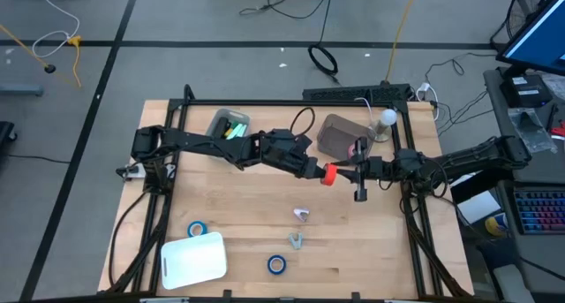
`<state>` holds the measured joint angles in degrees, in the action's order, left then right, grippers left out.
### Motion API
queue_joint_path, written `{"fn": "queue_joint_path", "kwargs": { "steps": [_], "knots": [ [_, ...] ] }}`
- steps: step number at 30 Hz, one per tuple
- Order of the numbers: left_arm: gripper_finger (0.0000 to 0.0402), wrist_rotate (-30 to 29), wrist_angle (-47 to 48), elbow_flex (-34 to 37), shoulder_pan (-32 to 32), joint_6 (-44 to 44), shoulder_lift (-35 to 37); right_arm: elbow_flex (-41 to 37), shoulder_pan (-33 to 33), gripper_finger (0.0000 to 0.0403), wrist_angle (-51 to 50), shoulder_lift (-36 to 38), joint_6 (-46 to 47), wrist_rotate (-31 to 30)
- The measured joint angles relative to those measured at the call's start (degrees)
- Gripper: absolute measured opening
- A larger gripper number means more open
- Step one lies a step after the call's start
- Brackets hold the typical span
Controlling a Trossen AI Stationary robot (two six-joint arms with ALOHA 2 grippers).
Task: Pick and place Stapler, Stapler remover, tape
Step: Put the red tape into the black bin
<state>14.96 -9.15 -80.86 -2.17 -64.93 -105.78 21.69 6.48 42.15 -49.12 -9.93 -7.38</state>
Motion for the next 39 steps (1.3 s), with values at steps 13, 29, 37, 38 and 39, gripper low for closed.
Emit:
{"fn": "queue_joint_path", "kwargs": {
  "steps": [13, 29, 37, 38, 39],
  "knots": [
    [0.019, 2.4, 0.5, 0.0, -1.3, 10.4, 0.0, 0.0, 0.0, 0.0026, -0.5, 0.1, 6.2, -0.1],
    [0.0234, 15.3, 23.3, 0.0, -10.5, 21.7, 0.0, 0.0, -0.2, 0.0024, -10.4, 1.3, 7.1, -12.8],
    [0.0234, 6.0, 32.5, 0.0, -10.9, 30.3, 0.0, 4.8, -7.3, 0.0024, -29.4, 2.5, 3.9, -20.0],
    [0.0234, 6.0, 32.7, 0.0, -11.0, 31.3, 0.0, 5.6, -8.9, 0.0024, -31.3, 2.2, 3.8, -20.0],
    [0.0234, 6.0, 32.6, 0.0, -11.1, 32.5, 0.0, 6.4, -10.6, 0.0024, -32.8, 1.9, 3.8, -20.0]
  ]
}}
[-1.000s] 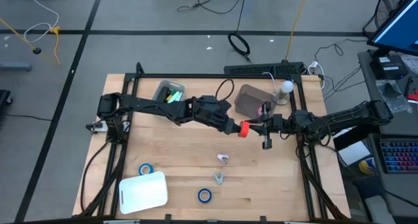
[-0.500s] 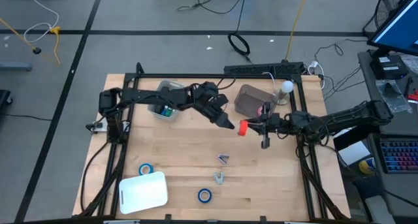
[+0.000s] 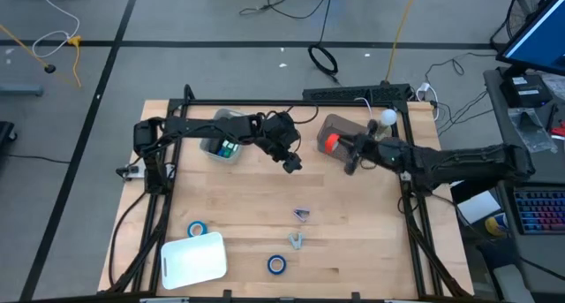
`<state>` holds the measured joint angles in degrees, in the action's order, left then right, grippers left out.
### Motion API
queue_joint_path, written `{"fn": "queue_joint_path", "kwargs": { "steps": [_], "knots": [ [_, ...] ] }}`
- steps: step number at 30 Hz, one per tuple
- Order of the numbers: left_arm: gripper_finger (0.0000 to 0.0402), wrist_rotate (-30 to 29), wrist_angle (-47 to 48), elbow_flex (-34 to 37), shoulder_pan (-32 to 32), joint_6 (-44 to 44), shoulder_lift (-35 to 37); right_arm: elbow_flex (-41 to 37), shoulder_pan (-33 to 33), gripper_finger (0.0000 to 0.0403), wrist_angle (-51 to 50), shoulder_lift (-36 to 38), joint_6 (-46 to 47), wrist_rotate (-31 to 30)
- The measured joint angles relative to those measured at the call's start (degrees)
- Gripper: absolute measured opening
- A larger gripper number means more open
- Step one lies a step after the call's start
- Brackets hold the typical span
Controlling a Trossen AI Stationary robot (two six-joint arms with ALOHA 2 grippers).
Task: Pick and place Stapler, Stapler remover, tape
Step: Put the red tape into the black bin
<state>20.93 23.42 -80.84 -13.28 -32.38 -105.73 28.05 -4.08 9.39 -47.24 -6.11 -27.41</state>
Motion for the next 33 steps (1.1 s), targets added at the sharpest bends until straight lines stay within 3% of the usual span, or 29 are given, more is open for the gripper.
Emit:
{"fn": "queue_joint_path", "kwargs": {
  "steps": [5, 11, 14, 23, 33],
  "knots": [
    [0.0234, -0.4, -0.1, 0.1, -1.4, 6.5, 3.3, 2.9, -9.2, 0.0024, -5.7, -2.5, 0.3, 0.7],
    [0.0234, -0.5, 0.2, 0.0, -3.3, 12.6, 7.3, 3.5, -18.9, 0.0024, -6.7, -7.8, 0.4, 9.4],
    [0.0234, -0.4, 0.5, 0.0, -3.8, 14.6, 9.3, 3.5, -22.0, 0.0024, -8.6, -10.8, 0.1, 9.8],
    [0.0234, 0.0, 0.7, 0.0, -4.5, 20.4, 15.6, 3.5, -26.8, 0.0024, -11.7, -17.2, -3.4, 11.6],
    [0.0234, 0.0, 4.3, 0.0, -6.6, 21.9, 16.7, 3.5, -29.7, 0.0027, -11.5, -23.4, -5.7, 14.2]
  ]
}}
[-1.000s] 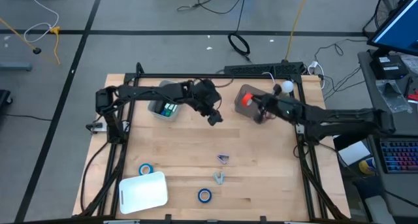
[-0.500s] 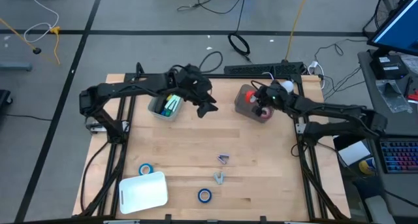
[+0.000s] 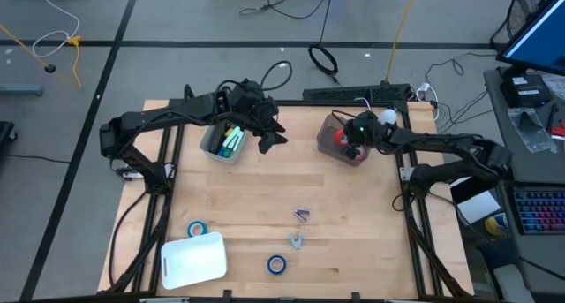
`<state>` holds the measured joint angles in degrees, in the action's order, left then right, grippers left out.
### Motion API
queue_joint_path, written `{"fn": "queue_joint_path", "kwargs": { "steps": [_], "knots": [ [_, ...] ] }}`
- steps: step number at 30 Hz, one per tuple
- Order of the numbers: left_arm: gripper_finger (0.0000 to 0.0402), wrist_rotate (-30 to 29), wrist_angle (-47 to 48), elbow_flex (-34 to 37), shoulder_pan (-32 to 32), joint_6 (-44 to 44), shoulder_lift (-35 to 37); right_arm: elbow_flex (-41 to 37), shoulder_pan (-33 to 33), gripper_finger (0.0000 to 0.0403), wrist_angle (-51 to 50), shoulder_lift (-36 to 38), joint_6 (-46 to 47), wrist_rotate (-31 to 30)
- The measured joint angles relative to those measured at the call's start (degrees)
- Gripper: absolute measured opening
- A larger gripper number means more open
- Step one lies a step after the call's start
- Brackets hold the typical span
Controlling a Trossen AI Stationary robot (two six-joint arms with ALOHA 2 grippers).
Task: Pick and place Stapler, Stapler remover, tape
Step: Put the red tape into the black bin, then put the light blue tape into the black bin
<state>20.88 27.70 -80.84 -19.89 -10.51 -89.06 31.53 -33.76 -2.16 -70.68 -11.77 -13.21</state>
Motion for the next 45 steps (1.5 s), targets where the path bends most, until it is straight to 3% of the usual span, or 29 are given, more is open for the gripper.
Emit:
{"fn": "queue_joint_path", "kwargs": {
  "steps": [29, 38, 45],
  "knots": [
    [0.0234, 0.3, 0.8, 0.0, -0.3, 3.3, 0.0, 0.0, -0.8, 0.0047, 0.2, -0.6, -0.9, -0.2],
    [0.0234, 0.9, 0.8, 0.0, -0.4, 5.5, 0.0, 0.0, -0.7, 0.0095, 0.2, -0.6, 1.2, -0.2],
    [0.0234, 3.1, 2.1, 0.0, -0.4, 6.5, 0.0, 0.0, -0.6, 0.0106, 0.6, 2.4, 1.3, 0.5]
  ]
}}
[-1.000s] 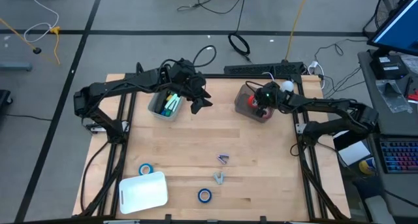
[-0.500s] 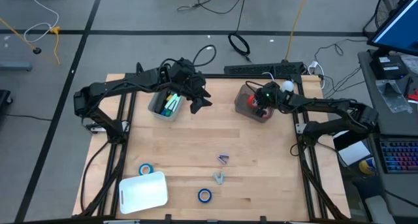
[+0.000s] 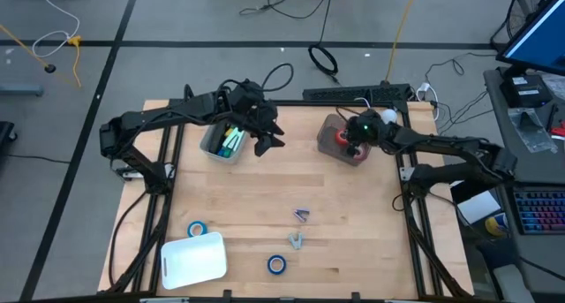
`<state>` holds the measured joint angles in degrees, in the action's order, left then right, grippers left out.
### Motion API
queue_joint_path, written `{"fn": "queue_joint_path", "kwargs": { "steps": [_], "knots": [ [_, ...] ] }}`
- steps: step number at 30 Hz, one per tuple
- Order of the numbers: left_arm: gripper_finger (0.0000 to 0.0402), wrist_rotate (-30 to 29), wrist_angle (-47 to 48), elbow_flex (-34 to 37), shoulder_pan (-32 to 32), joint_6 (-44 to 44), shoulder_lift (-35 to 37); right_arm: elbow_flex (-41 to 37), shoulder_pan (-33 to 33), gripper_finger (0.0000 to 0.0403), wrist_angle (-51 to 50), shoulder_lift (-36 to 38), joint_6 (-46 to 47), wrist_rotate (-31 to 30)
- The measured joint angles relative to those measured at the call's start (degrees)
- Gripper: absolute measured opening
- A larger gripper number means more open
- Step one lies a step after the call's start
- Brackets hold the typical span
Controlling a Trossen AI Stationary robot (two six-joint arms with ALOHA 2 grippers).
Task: Pick and place Stapler, Stapler remover, tape
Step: Put the light blue tape into the black bin
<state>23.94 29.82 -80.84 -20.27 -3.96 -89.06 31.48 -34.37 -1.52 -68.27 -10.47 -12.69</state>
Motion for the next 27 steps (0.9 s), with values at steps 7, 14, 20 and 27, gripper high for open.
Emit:
{"fn": "queue_joint_path", "kwargs": {
  "steps": [7, 14, 20, 27],
  "knots": [
    [0.0234, -1.4, 9.2, 0.0, 0.0, 1.6, 0.0, 0.0, 0.0, 0.0097, 3.1, 9.8, 4.4, 8.8],
    [0.0234, -13.4, 31.4, 0.0, 0.0, -3.8, 0.0, 0.0, 0.0, 0.009, 12.7, 18.9, 6.8, 14.5],
    [0.0234, -20.1, 53.2, 0.3, 1.4, -13.8, 0.0, 0.0, 0.0, 0.0095, 20.9, 22.9, 6.8, 14.4],
    [0.0234, -20.8, 58.1, 5.2, 8.0, -14.9, 0.0, 0.0, 0.0, 0.0094, 24.3, 24.2, 6.8, 14.4]
  ]
}}
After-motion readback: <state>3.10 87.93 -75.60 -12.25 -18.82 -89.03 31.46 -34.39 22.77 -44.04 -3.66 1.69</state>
